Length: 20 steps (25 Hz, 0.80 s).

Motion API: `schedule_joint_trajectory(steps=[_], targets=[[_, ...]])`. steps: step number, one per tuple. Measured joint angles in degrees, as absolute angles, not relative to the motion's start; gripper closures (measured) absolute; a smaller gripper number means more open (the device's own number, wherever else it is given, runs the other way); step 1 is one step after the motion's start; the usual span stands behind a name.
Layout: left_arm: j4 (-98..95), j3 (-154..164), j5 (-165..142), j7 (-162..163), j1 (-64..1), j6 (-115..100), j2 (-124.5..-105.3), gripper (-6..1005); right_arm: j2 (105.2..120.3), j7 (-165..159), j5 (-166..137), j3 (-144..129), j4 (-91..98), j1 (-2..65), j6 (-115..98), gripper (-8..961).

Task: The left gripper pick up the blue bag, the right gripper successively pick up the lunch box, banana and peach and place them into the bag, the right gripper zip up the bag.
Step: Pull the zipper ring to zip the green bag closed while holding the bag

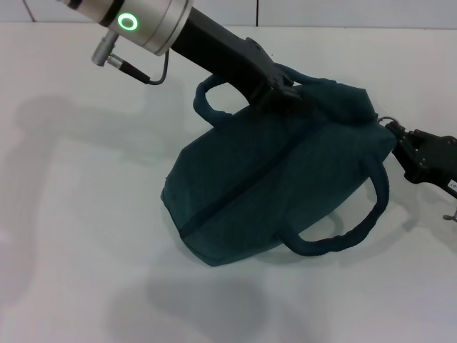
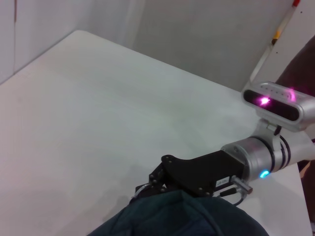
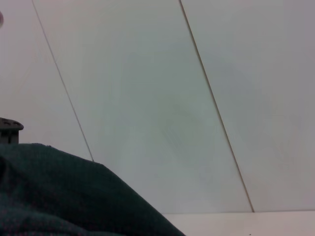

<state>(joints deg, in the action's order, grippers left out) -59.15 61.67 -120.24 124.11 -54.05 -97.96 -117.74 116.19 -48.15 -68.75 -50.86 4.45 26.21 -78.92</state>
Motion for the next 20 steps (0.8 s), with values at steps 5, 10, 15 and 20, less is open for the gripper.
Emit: schedule_joint_trajectory(steps=[5, 10, 15, 20], targets=[[-59.1, 61.6, -120.2, 124.1, -54.1, -98.5, -117.68, 953, 116.19, -48.2, -68.8, -51.1, 4.2, 26.8, -77.6, 939], [-59.1, 61.5, -120.2, 124.0, -53.9, -98.9, -117.59, 951, 116.19, -48.2, -69.2, -51.2, 3.3, 27.1, -77.5, 940], [-59.1, 61.5, -120.1, 123.5, -53.3, -98.7, -117.85, 950, 115.99, -48.3, -69.4, -51.2, 3.2, 25.8, -81.4, 940], [-59.1, 61.4, -120.0, 123.4, -52.2, -98.6, -118.07, 949, 115.39, -53.4, -69.8, -51.2, 3.8, 22.9, -87.1, 930]])
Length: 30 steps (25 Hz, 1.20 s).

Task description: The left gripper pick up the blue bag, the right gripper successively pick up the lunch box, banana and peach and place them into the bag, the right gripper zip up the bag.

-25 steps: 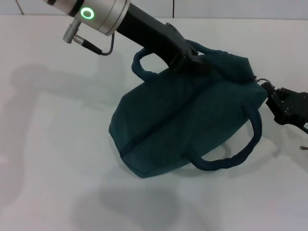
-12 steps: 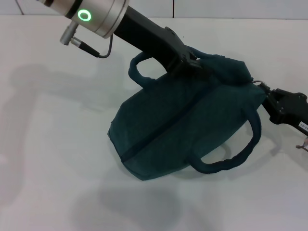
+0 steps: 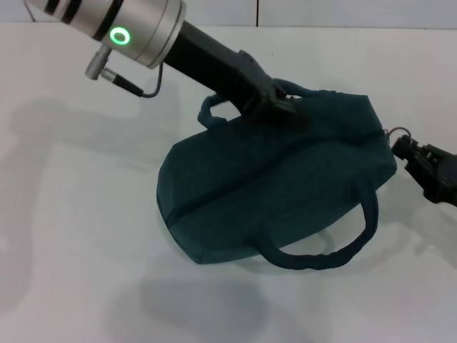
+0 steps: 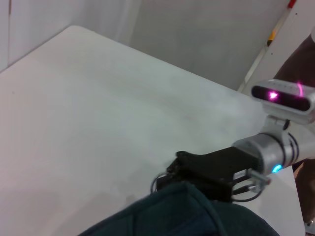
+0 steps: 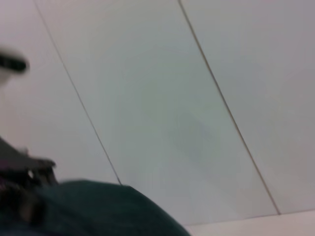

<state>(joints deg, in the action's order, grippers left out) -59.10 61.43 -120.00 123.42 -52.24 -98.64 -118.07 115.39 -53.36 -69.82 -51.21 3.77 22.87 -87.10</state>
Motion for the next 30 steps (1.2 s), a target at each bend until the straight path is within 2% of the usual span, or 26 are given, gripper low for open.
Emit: schedule_joint_trajectory(steps=[8, 12, 16, 20, 23, 25, 28, 30], targets=[[-59.0, 60.1, -115.5, 120.1, -49.6, -98.6, -117.73, 791, 114.75, -56.3, -70.2, -51.2, 5.4, 18.3, -91.5, 835], [-59.1, 55.2, -114.4, 116.0, -48.9, -98.3, -118.64, 696, 114.44, -58.1, -71.0, -51.1, 6.1, 17.8, -91.2, 770], [-59.5, 50.8, -108.1, 110.2, -46.1, -97.7, -119.28, 580, 114.29, -58.0, -70.6, -50.6, 7.0, 17.1, -91.1, 750], [-59.7, 48.2, -98.2, 105.7, -41.1, -97.9, -118.23, 404, 114.26, -58.1, -69.4, -50.1, 10.0, 15.7, -91.6, 730], [-59.7, 47.7, -93.9, 104.8, -37.5, -99.6, -116.81, 386, 114.14, -58.1, -68.6, -49.1, 12.6, 14.9, -94.2, 715], [-59.7, 47.7, -92.3, 104.5, -34.7, -101.6, -116.35, 374, 113.9, -58.2, -68.5, -48.9, 15.0, 14.7, -97.1, 604], [-59.8, 47.5, -90.9, 102.7, -30.1, -102.8, -116.67, 355, 112.92, -60.9, -68.8, -49.0, 20.0, 15.1, -102.5, 437], [-59.7, 47.7, -90.4, 98.8, -26.7, -103.7, -117.77, 343, 111.98, -64.3, -69.7, -49.5, 24.3, 15.9, -105.8, 394]])
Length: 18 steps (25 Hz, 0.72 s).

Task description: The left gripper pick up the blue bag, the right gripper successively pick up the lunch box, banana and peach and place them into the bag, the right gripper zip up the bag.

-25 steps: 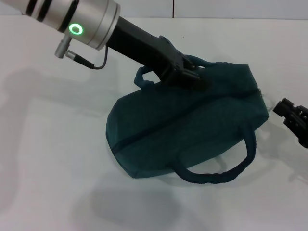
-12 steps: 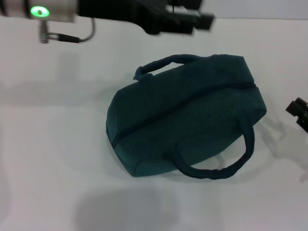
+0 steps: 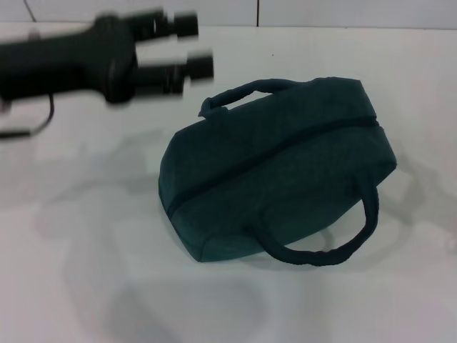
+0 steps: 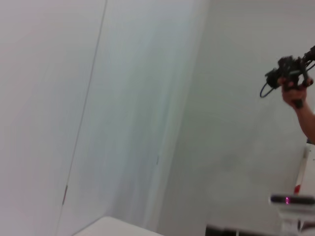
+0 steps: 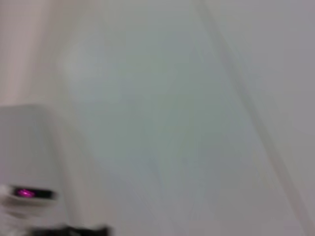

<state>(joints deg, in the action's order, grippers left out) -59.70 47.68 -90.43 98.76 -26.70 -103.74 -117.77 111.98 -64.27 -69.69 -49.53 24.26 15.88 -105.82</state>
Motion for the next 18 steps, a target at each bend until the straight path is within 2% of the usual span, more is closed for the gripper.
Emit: schedule_joint_trajectory(steps=[4, 7, 9, 15, 18], targets=[[-58.9, 48.8, -88.9, 89.7, -20.6, -105.5, -119.46, 262, 110.47, -72.2, -72.9, -49.9, 32.6, 18.8, -109.2, 309], [-57.0, 51.0, -86.6, 86.2, -18.2, -106.5, -119.35, 186, 109.7, -77.8, -77.6, -49.9, 37.1, 21.7, -109.5, 245], [-55.2, 51.4, -86.0, 84.4, -17.8, -107.7, -119.3, 136, 109.36, -81.4, -82.7, -49.9, 39.7, 24.6, -110.0, 245], [-50.7, 52.4, -86.6, 79.3, -18.4, -109.3, -119.24, 114, 109.79, -86.1, -94.4, -49.9, 42.1, 33.0, -112.4, 244], [-49.7, 52.5, -87.5, 78.2, -19.1, -109.3, -119.15, 114, 110.18, -86.5, -96.6, -50.1, 42.2, 35.1, -113.1, 244]])
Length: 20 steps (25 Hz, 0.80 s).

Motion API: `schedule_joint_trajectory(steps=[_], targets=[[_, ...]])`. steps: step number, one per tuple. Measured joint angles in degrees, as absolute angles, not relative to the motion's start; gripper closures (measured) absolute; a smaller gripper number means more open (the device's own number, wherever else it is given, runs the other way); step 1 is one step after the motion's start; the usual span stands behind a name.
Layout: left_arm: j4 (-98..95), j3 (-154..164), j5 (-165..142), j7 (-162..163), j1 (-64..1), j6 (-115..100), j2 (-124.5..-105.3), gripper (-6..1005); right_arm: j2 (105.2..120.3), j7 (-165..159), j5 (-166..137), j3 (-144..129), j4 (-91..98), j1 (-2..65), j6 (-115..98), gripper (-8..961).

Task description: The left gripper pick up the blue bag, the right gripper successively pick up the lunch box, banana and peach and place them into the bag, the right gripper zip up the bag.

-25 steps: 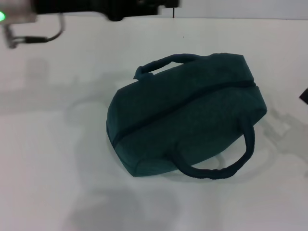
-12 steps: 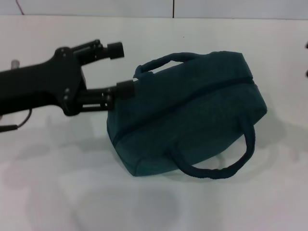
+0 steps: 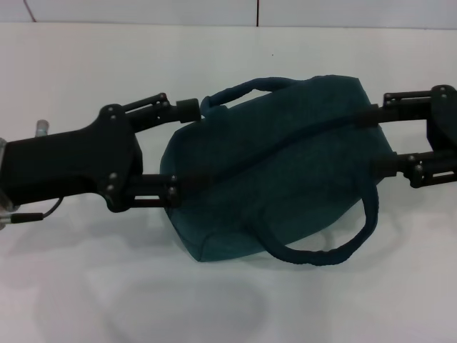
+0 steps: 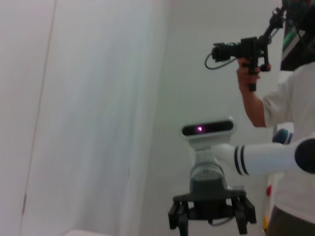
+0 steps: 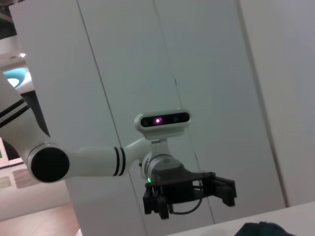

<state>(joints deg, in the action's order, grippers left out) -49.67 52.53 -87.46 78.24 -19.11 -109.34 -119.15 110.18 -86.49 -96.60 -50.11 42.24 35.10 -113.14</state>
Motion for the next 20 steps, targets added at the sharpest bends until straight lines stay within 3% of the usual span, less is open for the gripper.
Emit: schedule_joint_trajectory(steps=[20], targets=[[-49.3, 52.6, -89.6, 77.7, -19.7, -109.3, -119.27, 114, 110.74, -86.9, -97.0, -50.0, 42.5, 35.2, -112.8, 244]])
